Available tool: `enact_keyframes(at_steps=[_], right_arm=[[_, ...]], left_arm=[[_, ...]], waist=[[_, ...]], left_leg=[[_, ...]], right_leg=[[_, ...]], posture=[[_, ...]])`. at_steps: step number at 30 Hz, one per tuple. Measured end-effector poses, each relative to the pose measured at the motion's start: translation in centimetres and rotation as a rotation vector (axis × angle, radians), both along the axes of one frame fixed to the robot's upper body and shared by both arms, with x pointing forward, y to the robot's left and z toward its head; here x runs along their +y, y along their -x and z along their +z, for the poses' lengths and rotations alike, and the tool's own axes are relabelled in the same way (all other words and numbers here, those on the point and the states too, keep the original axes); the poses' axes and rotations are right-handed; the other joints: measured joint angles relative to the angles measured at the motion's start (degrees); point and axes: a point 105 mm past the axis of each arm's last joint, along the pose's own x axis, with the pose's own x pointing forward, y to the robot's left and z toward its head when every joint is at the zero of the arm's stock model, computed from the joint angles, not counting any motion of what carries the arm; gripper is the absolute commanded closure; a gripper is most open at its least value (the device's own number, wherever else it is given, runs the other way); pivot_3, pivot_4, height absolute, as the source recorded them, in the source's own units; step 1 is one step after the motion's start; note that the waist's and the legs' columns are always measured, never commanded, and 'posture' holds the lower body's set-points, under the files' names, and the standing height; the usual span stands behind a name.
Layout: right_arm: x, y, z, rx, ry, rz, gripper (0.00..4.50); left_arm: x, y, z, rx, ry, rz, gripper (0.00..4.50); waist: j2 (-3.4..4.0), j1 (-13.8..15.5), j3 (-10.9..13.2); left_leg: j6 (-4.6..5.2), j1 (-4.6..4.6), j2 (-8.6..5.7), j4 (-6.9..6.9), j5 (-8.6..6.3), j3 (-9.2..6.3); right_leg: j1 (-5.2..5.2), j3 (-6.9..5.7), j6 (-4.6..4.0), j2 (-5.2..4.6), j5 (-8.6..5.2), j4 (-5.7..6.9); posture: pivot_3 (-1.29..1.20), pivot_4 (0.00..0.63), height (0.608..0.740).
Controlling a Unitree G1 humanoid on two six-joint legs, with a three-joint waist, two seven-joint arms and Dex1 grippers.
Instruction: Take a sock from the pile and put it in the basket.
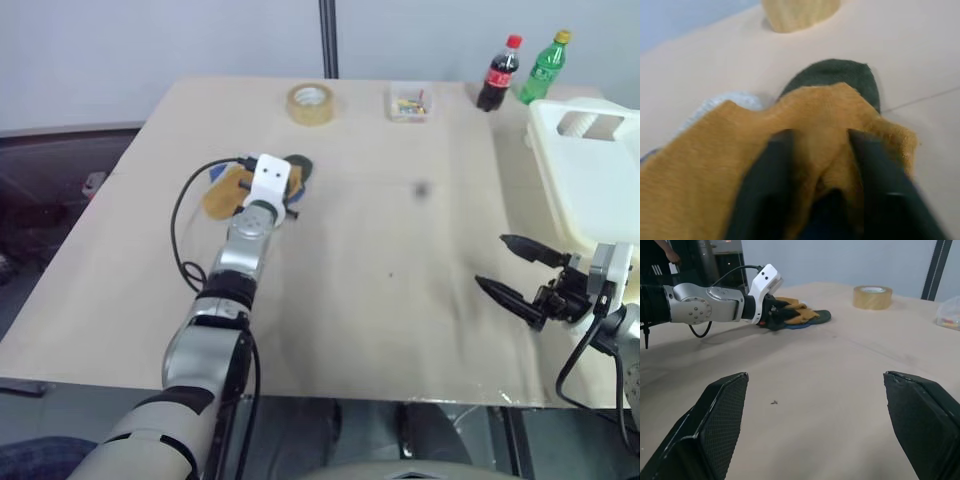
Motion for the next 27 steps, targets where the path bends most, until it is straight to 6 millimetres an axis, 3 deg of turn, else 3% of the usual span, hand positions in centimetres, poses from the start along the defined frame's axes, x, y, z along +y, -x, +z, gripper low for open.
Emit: enact_keyframes(at_steps=[10, 11, 14, 19, 27], right_arm=[[-0.1, 0.0, -0.5, 0.011, -0.005, -0.011, 0.0], [-0.1, 0.0, -0.6, 0.011, -0.007, -0.013, 0.0], [-0.1, 0.0, -0.7, 0.009, -0.006, -0.011, 0.0], [0.0, 0.1, -1.1, 0.026, -0.007, -0.009, 0.0], [0.0, 0.1, -1.3, 0.028, -0.002, -0.005, 0.0]], left_arm=[[0.7, 0.1, 0.3, -0.026, -0.028, 0.012, 4.45], [0.8, 0.2, 0.2, -0.023, -0.037, 0.011, 3.87], [0.8, 0.3, -0.1, -0.01, -0.043, 0.008, 3.06], [0.8, 0.3, -0.1, 0.015, 0.023, 0.014, 0.79], [-0.3, 0.3, 1.3, 0.036, 0.072, 0.006, 0.79]], waist=[[-0.01, -0.05, 0.01], [-0.01, -0.07, 0.01], [-0.01, -0.06, 0.01], [-0.01, -0.06, 0.01], [-0.02, -0.07, 0.01]], left_leg=[[0.0, 0.0, 0.0, 0.0, 0.0, 0.01], [0.0, 0.0, 0.0, 0.01, 0.0, 0.01], [0.0, 0.01, 0.0, 0.01, 0.0, 0.01], [0.0, 0.01, 0.0, 0.02, 0.0, 0.01], [0.0, 0.0, 0.0, 0.05, 0.0, 0.0]], right_leg=[[-0.01, 0.01, 0.0, 0.0, 0.0, 0.01], [-0.01, 0.02, 0.0, 0.0, 0.0, 0.01], [-0.01, 0.02, 0.0, 0.0, 0.0, 0.03], [-0.01, 0.02, 0.0, 0.0, 0.0, 0.04], [-0.01, 0.02, 0.0, 0.0, 0.0, 0.04]], posture=[[0.0, 0.15, 0.738], [0.0, 0.15, 0.738], [0.0, 0.15, 0.738], [0.0, 0.15, 0.738], [0.0, 0.15, 0.738]])
